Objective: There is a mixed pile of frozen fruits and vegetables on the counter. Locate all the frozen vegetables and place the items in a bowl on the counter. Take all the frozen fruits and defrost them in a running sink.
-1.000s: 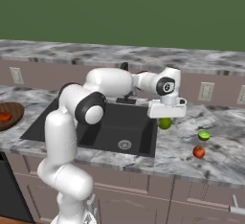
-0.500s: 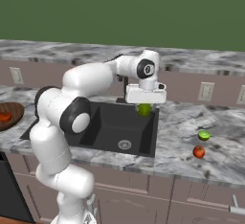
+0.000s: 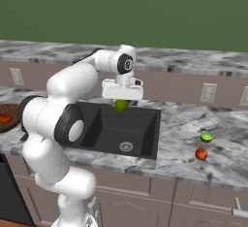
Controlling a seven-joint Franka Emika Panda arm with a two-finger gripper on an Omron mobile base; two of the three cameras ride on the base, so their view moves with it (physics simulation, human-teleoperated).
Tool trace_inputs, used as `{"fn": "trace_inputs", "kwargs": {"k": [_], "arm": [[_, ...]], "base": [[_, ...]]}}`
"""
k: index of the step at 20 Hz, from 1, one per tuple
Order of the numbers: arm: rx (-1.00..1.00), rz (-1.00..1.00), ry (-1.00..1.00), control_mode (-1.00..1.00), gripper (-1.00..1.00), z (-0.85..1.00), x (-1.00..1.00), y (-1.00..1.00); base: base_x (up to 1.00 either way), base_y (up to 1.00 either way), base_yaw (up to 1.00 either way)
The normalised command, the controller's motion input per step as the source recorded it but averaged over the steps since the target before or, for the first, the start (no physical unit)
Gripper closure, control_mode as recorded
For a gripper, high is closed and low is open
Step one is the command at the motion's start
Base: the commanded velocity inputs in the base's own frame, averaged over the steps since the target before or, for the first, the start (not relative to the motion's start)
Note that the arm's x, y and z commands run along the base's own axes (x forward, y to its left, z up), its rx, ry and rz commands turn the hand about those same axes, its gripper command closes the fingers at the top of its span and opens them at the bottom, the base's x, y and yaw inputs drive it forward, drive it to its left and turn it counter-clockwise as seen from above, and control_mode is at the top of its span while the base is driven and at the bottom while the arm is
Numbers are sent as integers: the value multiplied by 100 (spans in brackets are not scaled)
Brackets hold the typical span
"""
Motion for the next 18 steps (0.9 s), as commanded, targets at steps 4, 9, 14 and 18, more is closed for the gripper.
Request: {"fn": "trace_inputs", "kwargs": {"k": [4, 9, 14, 18], "arm": [[1, -14, -1, -100, 100, -30, -2, 81], [0, -13, -4, -100, 100, -28, 0, 87], [-5, -13, 0, -100, 100, 0, 0, 87], [-6, -13, 0, -100, 100, 0, 0, 84]], "base": [[0, 0, 0], [0, 0, 0], [0, 0, 0], [0, 0, 0]]}}
